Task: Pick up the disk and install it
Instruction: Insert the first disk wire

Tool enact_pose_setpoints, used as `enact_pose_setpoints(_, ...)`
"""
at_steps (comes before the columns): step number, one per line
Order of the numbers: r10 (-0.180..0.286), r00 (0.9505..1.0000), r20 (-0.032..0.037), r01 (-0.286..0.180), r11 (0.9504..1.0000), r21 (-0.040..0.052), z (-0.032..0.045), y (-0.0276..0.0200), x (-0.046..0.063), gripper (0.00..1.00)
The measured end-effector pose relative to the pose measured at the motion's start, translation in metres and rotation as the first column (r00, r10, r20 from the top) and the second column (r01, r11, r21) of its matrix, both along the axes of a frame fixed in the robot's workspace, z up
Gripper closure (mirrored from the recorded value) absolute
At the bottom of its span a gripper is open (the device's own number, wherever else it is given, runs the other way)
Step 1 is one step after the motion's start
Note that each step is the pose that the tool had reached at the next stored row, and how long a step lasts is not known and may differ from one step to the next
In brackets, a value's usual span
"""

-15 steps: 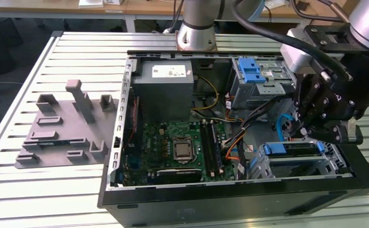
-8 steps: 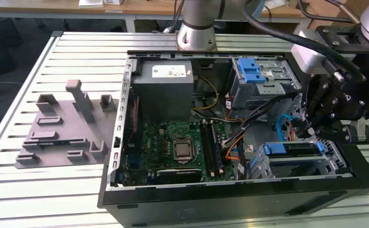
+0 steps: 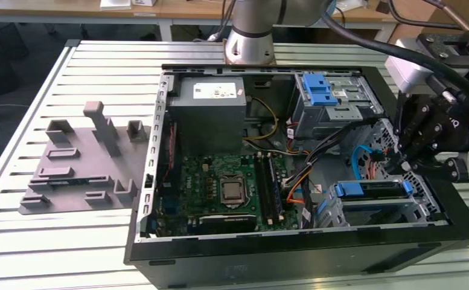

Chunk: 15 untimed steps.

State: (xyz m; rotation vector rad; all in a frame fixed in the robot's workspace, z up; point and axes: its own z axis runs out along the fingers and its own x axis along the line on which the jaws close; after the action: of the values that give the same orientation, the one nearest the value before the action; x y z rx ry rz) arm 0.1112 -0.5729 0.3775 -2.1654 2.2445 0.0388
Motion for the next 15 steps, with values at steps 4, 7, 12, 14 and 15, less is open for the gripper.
enact_pose_setpoints(4, 0.000, 1.0000, -0.0005, 0.000, 1.0000, -0.0002, -0.0005, 0.0008, 0.008, 0.89)
enact_pose_setpoints(7, 0.001, 1.0000, -0.0005, -0.001, 1.0000, -0.0005, -0.0010, 0.0013, 0.012, 0.89)
enact_pose_setpoints(12, 0.000, 1.0000, -0.0005, 0.000, 1.0000, -0.0048, -0.0013, 0.0032, 0.013, 0.89)
enact_pose_setpoints(14, 0.000, 1.0000, -0.0005, 0.000, 1.0000, -0.0054, -0.0013, 0.0056, 0.014, 0.89)
enact_pose_setpoints(15, 0.000, 1.0000, -0.0005, 0.000, 1.0000, -0.0055, -0.0013, 0.0075, 0.014, 0.89)
